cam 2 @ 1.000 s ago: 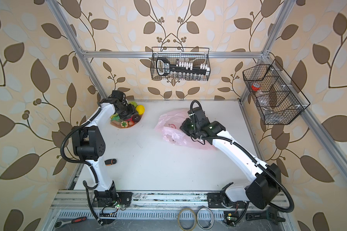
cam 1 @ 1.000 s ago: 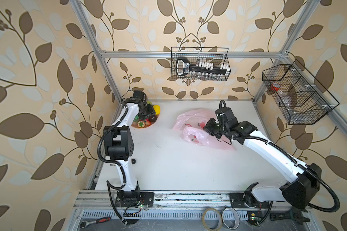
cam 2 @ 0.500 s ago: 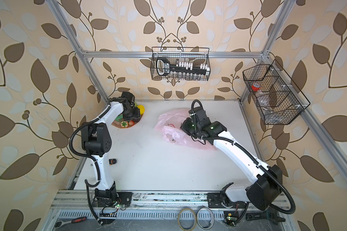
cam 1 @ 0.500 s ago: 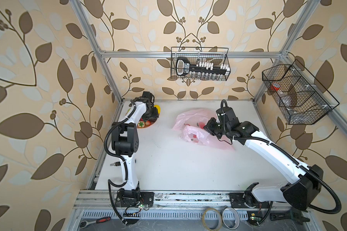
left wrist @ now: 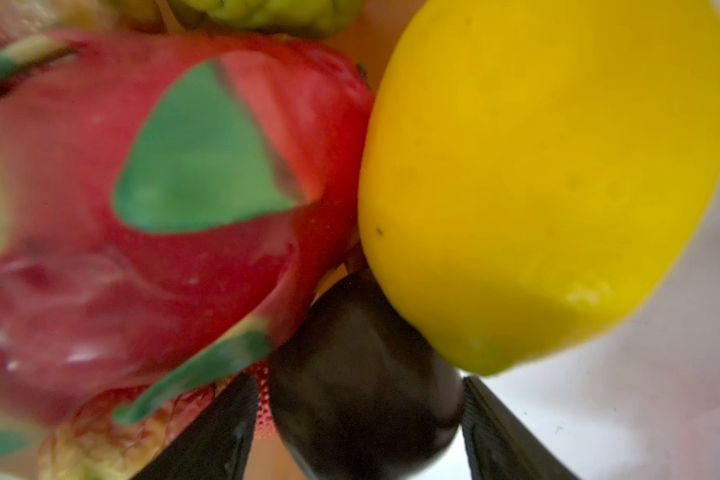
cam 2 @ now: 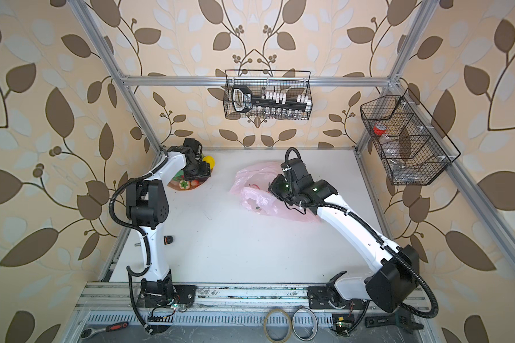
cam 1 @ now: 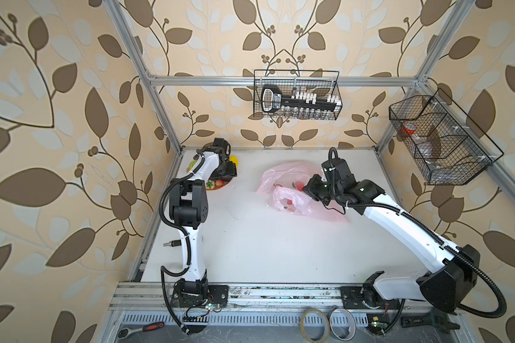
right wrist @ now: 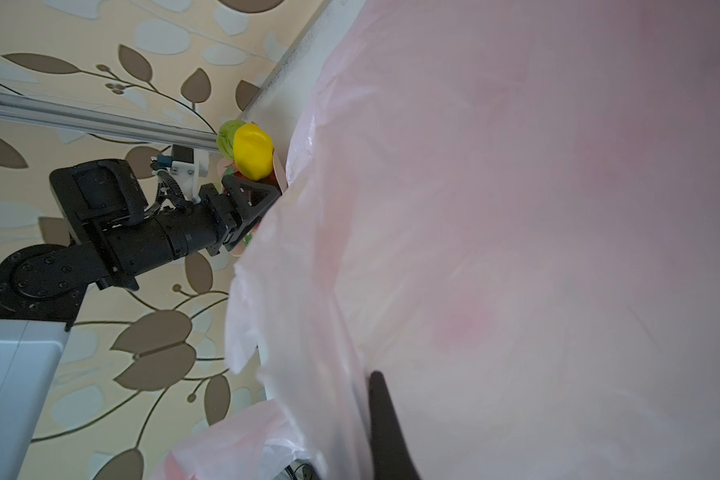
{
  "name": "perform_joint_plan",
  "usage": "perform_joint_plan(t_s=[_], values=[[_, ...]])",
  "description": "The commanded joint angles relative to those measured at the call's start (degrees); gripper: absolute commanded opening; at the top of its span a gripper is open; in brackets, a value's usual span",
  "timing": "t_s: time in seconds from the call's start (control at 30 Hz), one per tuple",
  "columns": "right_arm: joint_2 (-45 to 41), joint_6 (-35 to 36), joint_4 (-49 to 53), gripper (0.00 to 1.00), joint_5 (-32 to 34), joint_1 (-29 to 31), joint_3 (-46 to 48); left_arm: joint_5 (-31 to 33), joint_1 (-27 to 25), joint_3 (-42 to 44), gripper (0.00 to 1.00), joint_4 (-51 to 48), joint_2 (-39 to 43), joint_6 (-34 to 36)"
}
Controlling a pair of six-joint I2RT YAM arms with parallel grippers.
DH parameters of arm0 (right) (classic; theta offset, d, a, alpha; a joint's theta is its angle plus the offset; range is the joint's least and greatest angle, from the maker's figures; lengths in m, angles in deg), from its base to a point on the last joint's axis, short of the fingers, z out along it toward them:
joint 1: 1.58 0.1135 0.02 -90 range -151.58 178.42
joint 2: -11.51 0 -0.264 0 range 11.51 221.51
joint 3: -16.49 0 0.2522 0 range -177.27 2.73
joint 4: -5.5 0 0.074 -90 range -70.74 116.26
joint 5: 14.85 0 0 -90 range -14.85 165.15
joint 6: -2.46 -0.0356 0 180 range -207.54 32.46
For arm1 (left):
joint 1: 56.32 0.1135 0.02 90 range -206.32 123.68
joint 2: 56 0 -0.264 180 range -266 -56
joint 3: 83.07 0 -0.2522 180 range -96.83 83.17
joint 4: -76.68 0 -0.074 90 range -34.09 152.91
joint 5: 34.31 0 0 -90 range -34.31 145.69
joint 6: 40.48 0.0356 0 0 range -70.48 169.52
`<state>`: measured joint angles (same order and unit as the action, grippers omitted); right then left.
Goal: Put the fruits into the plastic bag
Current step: 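Lower the left gripper onto the dark purple plum and close on it, then lift the plum with the left gripper and carry it toward the bag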
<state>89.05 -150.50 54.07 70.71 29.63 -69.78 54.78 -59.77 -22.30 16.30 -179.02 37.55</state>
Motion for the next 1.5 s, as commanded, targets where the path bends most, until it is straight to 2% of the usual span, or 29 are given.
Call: perform_joint_plan(t_s=[0.0, 0.1, 0.23, 0.53, 0.7, 0.9, 1.13, 1.3, 1.47], values=[[0.11, 0.29, -0.43, 0.0, -0.78, -0.31, 1.06, 0.91, -0.43, -2.93, 0.79, 0.29, -0.62, 0.05], [0.15, 0.38, -0.52, 0.0, -0.75, -0.3, 1.06, 0.85, -0.43, -3.19, 0.77, 0.62, -1.35, -0.04], [0.19, 0.39, -0.52, 0.0, -0.79, -0.4, 1.06, 0.25, -0.43, -3.2, 0.67, 0.86, -1.62, -0.5], [0.47, 0.29, -0.55, 0.0, -0.6, -0.45, 0.97, -0.3, -0.43, -1.26, 0.54, 1.64, 0.59, -1.02], [0.5, 0.47, -0.45, 0.0, -0.67, -0.45, 0.35, -1.31, -0.46, -0.23, 0.44, 1.97, 4.25, -1.49], [0.43, 0.53, -0.44, 0.0, -0.73, -0.48, 0.28, -3.16, -0.47, 1.92, 0.41, 1.79, 11.74, -3.01], [0.69, 0.47, -0.61, 0.0, -1.03, -0.45, 0.26, -7.61, -0.44, 5.1, 0.38, 1.61, 20.63, -5.13], [0.62, 0.48, -0.66, 0.0, -1.1, -0.46, 0.42, -13.43, -0.47, 8.21, 0.38, 2.53, 26.23, -7.66], [0.68, 0.53, -0.77, 0.0, -1.18, -0.52, 0.53, -22.04, -0.59, 14.18, 0.36, 6.41, 31.68, -12.47]])
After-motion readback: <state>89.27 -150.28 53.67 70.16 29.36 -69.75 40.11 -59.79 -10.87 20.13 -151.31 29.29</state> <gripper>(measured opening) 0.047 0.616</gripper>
